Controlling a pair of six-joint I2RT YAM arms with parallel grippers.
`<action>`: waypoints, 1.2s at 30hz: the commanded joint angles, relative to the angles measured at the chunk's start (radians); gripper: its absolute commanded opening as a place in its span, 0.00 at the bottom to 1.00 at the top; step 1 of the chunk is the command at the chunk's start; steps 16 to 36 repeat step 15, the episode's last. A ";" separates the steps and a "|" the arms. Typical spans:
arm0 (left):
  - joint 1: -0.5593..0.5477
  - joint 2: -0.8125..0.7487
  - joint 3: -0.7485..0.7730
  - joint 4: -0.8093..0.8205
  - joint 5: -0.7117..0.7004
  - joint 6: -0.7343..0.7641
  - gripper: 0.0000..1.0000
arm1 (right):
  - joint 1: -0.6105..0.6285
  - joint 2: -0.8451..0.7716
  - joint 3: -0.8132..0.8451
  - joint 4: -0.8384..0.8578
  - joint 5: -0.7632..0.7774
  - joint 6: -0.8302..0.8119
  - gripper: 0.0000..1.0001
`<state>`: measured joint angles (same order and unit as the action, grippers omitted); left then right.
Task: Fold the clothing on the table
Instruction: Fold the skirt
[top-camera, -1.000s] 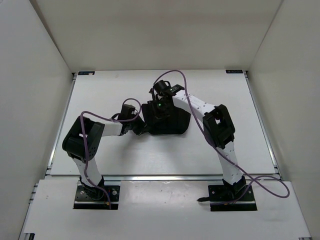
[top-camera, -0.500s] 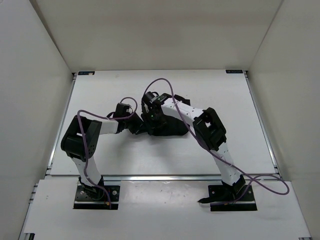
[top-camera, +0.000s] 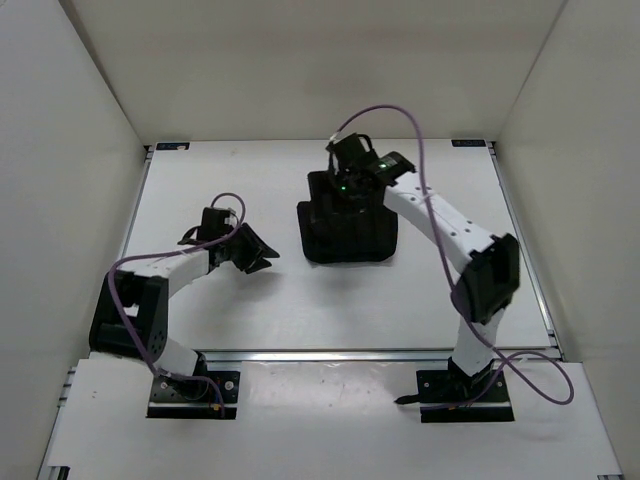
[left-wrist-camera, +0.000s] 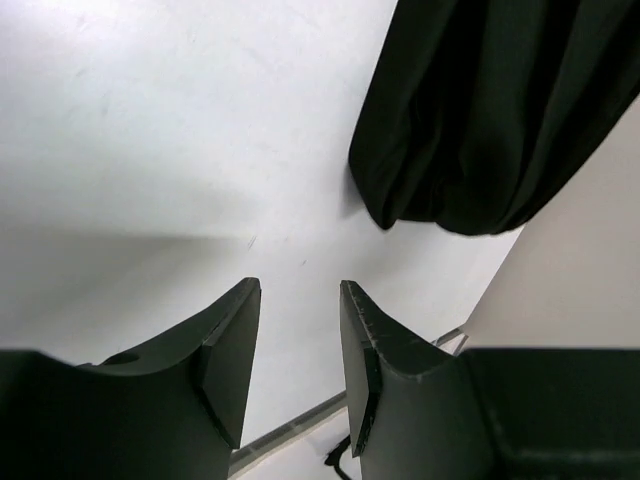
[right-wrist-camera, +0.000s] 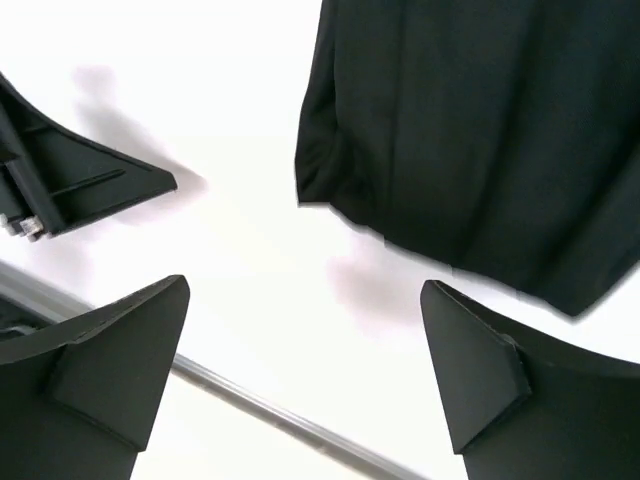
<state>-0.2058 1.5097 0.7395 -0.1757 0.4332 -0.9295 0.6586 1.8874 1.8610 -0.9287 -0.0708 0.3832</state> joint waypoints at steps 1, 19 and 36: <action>0.025 -0.106 -0.057 -0.088 0.022 0.052 0.49 | -0.020 -0.144 -0.116 -0.001 -0.014 0.051 0.99; 0.062 -0.266 -0.055 -0.237 -0.031 0.136 0.49 | -0.169 -0.444 -0.522 0.183 -0.185 0.017 0.99; 0.062 -0.266 -0.055 -0.237 -0.031 0.136 0.49 | -0.169 -0.444 -0.522 0.183 -0.185 0.017 0.99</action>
